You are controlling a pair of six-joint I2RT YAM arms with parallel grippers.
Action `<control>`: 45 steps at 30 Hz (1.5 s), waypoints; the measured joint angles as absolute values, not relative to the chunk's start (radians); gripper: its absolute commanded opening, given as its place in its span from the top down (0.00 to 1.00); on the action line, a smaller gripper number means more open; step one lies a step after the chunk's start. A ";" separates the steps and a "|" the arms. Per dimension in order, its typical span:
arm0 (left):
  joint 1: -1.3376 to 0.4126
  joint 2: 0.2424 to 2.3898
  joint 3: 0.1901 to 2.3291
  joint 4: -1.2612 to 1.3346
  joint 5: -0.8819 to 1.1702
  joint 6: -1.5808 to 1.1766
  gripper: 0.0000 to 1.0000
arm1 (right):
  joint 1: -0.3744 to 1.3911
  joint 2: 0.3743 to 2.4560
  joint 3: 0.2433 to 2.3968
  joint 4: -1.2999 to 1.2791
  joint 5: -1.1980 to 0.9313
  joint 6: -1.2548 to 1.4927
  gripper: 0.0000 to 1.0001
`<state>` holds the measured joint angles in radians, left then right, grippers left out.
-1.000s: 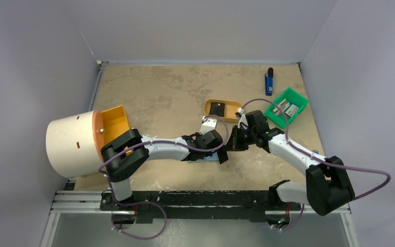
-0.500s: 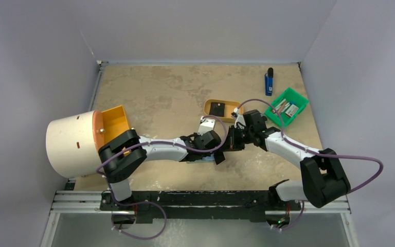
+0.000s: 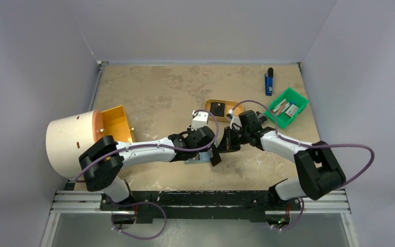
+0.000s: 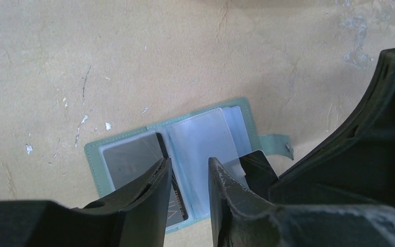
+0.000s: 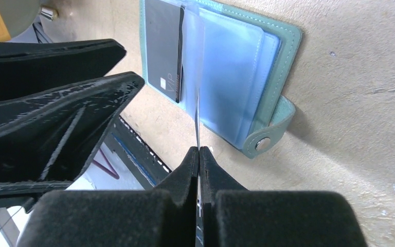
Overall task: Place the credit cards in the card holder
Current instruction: Turn over the card slot in the card holder.
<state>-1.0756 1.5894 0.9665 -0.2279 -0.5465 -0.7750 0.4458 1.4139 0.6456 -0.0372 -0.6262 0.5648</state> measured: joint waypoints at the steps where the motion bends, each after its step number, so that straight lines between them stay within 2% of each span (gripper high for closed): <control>1: -1.076 1.586 0.966 -0.231 -0.551 -0.776 0.67 | 0.447 1.420 0.646 -0.037 -0.628 0.566 1.00; 13: -1.076 1.453 0.915 -0.279 -0.634 -0.820 0.65 | 0.527 1.503 0.696 0.022 -0.623 0.592 1.00; 24: -1.076 1.435 0.880 -0.278 -0.642 -0.827 0.68 | 0.570 1.568 0.753 0.046 -0.619 0.614 1.00; 31: -1.076 1.441 0.843 -0.236 -0.612 -0.823 0.76 | 0.575 1.582 0.757 0.053 -0.607 0.621 1.00; 38: -1.071 1.525 0.811 -0.194 -0.600 -0.818 0.87 | 0.576 1.582 0.757 0.049 -0.565 0.639 1.00; 45: -1.052 1.574 0.764 -0.181 -0.607 -0.828 0.90 | 0.576 1.437 0.746 0.005 -0.459 0.686 1.00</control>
<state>-1.0519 1.5742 0.7643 -0.1810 -0.6075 -0.8284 0.5758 1.4372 0.7464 0.0051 -0.4591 0.6861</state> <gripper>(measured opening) 0.101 0.005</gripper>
